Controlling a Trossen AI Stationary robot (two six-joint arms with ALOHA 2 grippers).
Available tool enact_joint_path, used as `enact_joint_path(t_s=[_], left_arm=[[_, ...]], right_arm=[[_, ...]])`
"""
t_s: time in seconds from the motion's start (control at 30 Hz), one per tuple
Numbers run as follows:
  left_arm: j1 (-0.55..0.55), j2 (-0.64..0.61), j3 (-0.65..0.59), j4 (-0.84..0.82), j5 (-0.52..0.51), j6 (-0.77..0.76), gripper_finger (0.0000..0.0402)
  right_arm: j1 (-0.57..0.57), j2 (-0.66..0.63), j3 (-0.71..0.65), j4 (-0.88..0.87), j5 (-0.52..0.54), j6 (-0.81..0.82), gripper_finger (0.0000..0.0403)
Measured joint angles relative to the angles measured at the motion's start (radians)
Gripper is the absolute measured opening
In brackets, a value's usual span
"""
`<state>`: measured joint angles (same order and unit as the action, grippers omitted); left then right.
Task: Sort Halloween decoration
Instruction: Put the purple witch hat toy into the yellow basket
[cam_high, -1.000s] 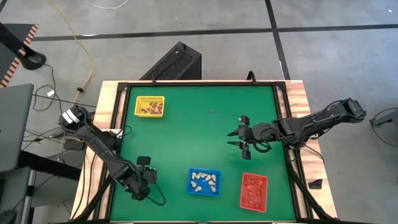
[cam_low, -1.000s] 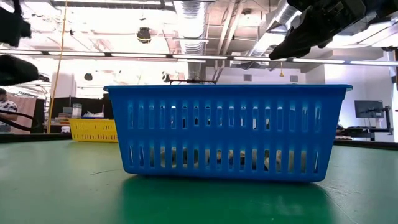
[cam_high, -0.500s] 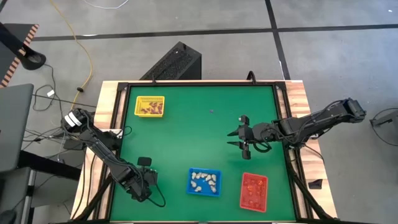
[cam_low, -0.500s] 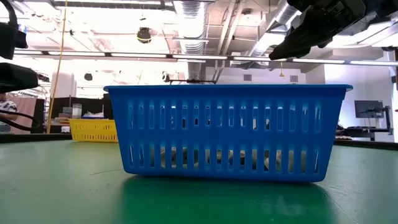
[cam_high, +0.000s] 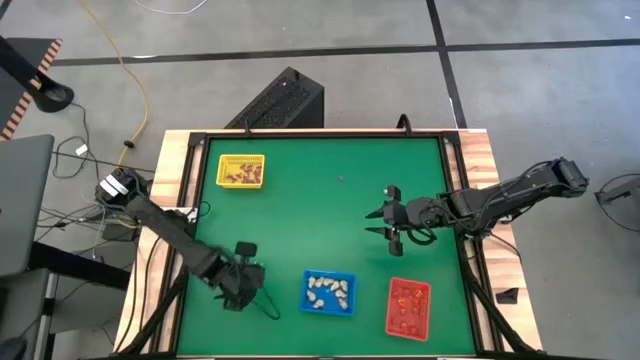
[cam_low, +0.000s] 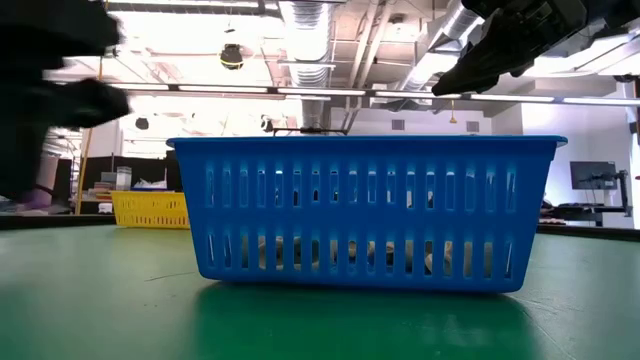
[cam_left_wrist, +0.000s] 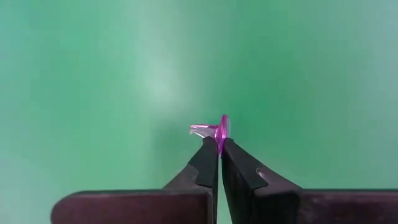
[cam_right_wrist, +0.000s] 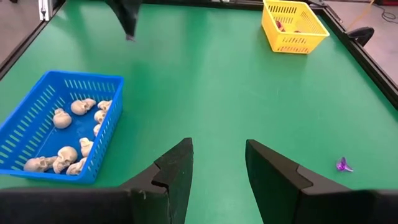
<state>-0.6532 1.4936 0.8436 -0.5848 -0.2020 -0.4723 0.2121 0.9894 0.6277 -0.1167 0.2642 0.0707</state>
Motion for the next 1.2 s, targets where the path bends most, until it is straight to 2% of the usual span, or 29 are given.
enact_joint_path(t_s=[0.1,0.23,0.37,0.5,0.57,0.73,0.8,0.97,1.2], left_arm=[[0.092,-0.022,0.0,0.053,-0.076,0.141,0.0],[0.238,-0.089,-0.067,0.157,-0.182,0.3,0.0],[0.394,-0.229,-0.194,0.329,-0.23,0.4,0.0],[0.539,-0.394,-0.297,0.51,-0.287,0.483,0.0],[0.611,-0.466,-0.325,0.535,-0.339,0.478,0.0],[0.793,-0.575,-0.352,0.449,-0.484,0.361,0.0],[0.861,-0.588,-0.363,0.418,-0.483,0.346,0.0],[1.019,-0.558,-0.403,0.412,-0.385,0.262,0.0],[1.129,-0.5,-0.442,0.455,-0.379,0.163,0.0009]], right_arm=[[-0.019,0.0,-0.006,0.057,0.0,-0.005,0.0177],[-0.079,0.023,-0.089,0.396,-0.011,-0.075,0.0177],[-0.188,0.099,-0.166,0.656,-0.156,-0.085,0.0177],[-0.304,0.192,-0.169,0.742,-0.259,-0.001,0.0177],[-0.347,0.24,-0.169,0.765,-0.283,0.046,0.0177],[-0.401,0.348,-0.169,0.816,-0.292,0.125,0.0177],[-0.408,0.376,-0.169,0.825,-0.293,0.132,0.0177],[-0.415,0.421,-0.131,0.84,-0.293,0.134,0.0177],[-0.449,0.44,-0.074,0.639,-0.272,0.195,0.0177]])
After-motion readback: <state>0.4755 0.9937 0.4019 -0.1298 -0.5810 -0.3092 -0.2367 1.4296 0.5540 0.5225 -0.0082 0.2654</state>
